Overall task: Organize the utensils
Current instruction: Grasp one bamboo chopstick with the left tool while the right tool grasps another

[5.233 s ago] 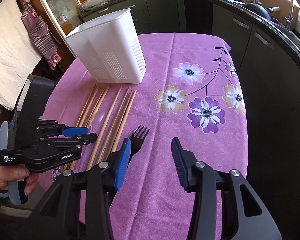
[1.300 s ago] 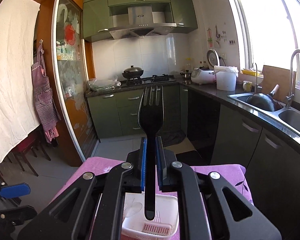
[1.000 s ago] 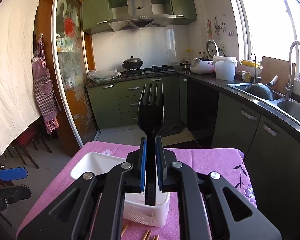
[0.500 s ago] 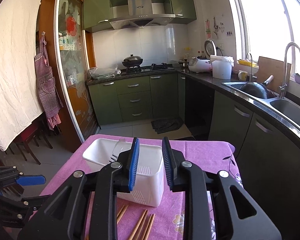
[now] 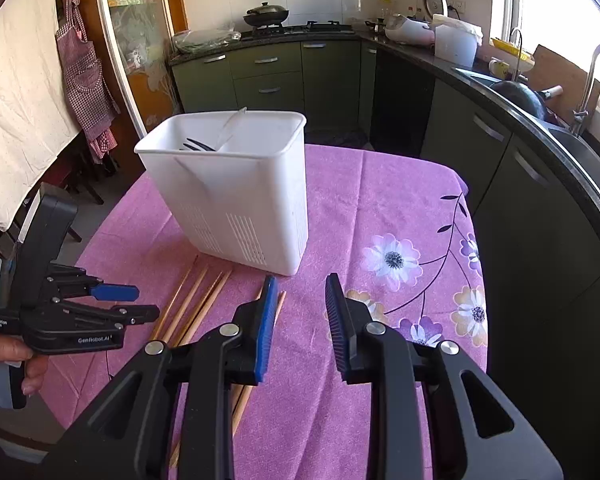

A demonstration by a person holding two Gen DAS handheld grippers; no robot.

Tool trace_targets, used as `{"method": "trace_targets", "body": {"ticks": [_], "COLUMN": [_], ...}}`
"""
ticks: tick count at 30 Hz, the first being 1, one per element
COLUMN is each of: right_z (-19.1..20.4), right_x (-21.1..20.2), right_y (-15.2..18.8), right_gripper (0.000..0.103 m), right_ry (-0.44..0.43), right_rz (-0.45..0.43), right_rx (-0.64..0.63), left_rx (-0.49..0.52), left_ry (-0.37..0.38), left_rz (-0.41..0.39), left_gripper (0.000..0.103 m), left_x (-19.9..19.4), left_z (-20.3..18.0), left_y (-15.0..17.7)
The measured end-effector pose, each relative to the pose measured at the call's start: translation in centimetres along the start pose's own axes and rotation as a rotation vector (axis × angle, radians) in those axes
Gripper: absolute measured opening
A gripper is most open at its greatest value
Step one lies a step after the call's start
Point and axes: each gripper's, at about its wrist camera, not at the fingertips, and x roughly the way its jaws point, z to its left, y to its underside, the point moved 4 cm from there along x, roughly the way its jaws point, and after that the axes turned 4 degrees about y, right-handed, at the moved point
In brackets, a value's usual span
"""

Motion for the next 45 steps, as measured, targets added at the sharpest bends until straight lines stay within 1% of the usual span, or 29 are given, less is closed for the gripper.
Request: {"method": "trace_targets", "body": {"ticks": [1, 2, 4, 8, 10, 18, 22, 23, 24, 27, 30, 32, 34, 36, 38, 40, 42, 43, 45], "right_z": [0.0, 0.0, 0.0, 0.0, -0.1, -0.2, -0.4, -0.4, -0.5, -0.5, -0.5, -0.3, 0.0, 0.5, 1.1, 1.4, 1.6, 1.7, 1.8], "right_x": [0.3, 0.6, 1.0, 1.5, 1.6, 1.7, 1.6, 1.6, 1.6, 1.5, 1.8, 2.3, 2.9, 3.8, 5.0, 6.3, 7.4, 7.8, 8.6], "right_y": [0.3, 0.7, 1.1, 1.2, 1.2, 1.5, 1.7, 1.8, 1.9, 2.3, 2.7, 3.0, 3.3, 3.7, 4.2, 4.6, 4.7, 4.7, 4.7], "right_gripper": [0.025, 0.025, 0.025, 0.026, 0.031, 0.031, 0.031, 0.031, 0.031, 0.031, 0.031, 0.031, 0.031, 0.031, 0.031, 0.031, 0.028, 0.023, 0.021], "right_ry": [-0.002, -0.005, -0.014, -0.020, -0.023, -0.020, -0.009, -0.009, -0.008, 0.002, -0.001, -0.015, -0.026, -0.045, -0.086, -0.107, -0.105, -0.105, -0.095], "right_rz": [0.009, 0.019, 0.035, 0.052, 0.057, 0.073, 0.091, 0.097, 0.102, 0.112, 0.133, 0.163, 0.197, 0.240, 0.306, 0.362, 0.396, 0.411, 0.433], "right_rx": [0.000, -0.003, -0.001, -0.005, -0.007, -0.017, -0.024, -0.025, -0.026, -0.032, -0.032, -0.028, -0.027, -0.028, -0.013, 0.006, 0.018, 0.027, 0.035], "left_rx": [-0.009, -0.020, -0.036, -0.038, -0.041, -0.018, -0.022, -0.017, -0.007, 0.009, 0.007, 0.000, -0.001, 0.007, 0.026, 0.033, 0.041, 0.044, 0.057], "left_ry": [-0.006, -0.008, -0.005, -0.022, -0.023, -0.074, -0.083, -0.088, -0.096, -0.083, -0.066, -0.046, -0.040, -0.040, -0.045, -0.035, -0.022, -0.014, -0.001], "left_rz": [0.013, 0.028, 0.063, 0.079, 0.084, 0.127, 0.152, 0.155, 0.154, 0.145, 0.134, 0.120, 0.089, 0.045, -0.009, -0.059, -0.108, -0.130, -0.169], "left_gripper": [0.027, 0.019, 0.016, 0.017, 0.017, 0.015, 0.015, 0.015, 0.010, 0.007, 0.006, 0.006, 0.007, 0.007, 0.006, 0.006, 0.007, 0.007, 0.007], "left_x": [0.3, 0.7, 1.6, 2.1, 2.2, 3.1, 3.4, 3.7, 3.9, 4.3, 4.1, 3.7, 2.8, 1.4, -0.2, -1.9, -3.6, -4.4, -5.8], "left_z": [0.2, 0.3, 0.4, 0.1, -0.1, -1.0, -1.2, -1.4, -1.7, -2.6, -2.1, -1.6, -0.9, -0.5, -0.3, -0.3, -0.1, 0.1, 0.1], "left_y": [-0.2, -0.4, -0.4, -0.6, -0.8, -1.5, -2.1, -2.3, -2.5, -3.1, -3.1, -2.9, -2.7, -2.5, -2.4, -2.1, -1.6, -1.3, -0.4]}}
